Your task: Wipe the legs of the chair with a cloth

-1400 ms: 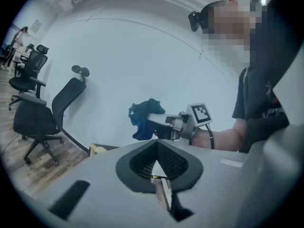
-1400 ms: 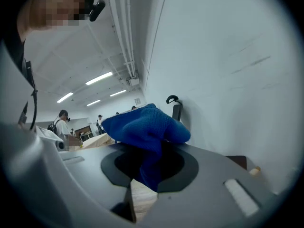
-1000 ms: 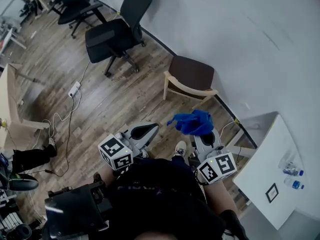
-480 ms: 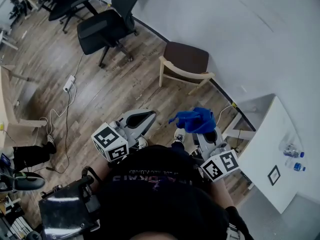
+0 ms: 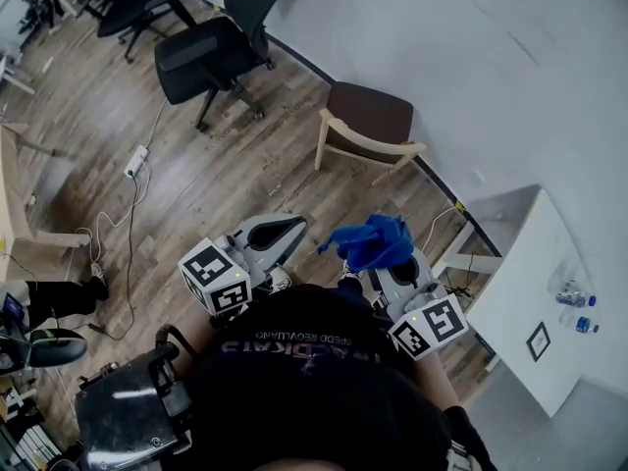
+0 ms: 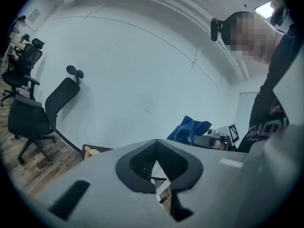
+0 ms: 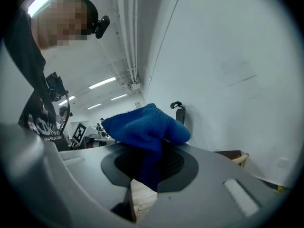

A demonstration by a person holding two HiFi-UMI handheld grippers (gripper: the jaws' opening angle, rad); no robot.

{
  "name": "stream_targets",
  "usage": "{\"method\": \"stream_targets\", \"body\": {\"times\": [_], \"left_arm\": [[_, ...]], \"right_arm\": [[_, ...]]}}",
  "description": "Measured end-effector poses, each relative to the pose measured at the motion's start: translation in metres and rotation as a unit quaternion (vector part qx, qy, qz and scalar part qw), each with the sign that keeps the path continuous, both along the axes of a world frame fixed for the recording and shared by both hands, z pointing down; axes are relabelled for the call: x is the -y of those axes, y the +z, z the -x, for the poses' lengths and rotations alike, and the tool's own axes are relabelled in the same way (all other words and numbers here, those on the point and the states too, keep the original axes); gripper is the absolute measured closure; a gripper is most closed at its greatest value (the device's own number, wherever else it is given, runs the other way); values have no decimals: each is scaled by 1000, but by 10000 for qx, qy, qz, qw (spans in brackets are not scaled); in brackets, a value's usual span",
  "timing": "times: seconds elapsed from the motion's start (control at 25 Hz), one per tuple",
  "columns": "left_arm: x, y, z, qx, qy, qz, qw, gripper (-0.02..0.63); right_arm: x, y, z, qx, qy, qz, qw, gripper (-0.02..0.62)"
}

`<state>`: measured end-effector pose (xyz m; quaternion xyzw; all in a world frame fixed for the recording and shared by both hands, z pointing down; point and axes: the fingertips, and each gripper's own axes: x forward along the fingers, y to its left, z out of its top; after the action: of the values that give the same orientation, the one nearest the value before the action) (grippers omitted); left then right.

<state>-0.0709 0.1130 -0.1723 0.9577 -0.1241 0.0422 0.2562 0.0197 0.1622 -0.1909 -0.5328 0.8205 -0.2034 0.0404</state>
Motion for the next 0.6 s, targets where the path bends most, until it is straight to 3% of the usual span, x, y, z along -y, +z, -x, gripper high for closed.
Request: {"method": "stream_targets", "body": {"times": [0.6], "left_arm": [[-13, -1, 7, -84, 68, -40, 9999, 601]], "right_arm": [[-18, -2, 9, -54, 78, -23, 10000, 514]]}}
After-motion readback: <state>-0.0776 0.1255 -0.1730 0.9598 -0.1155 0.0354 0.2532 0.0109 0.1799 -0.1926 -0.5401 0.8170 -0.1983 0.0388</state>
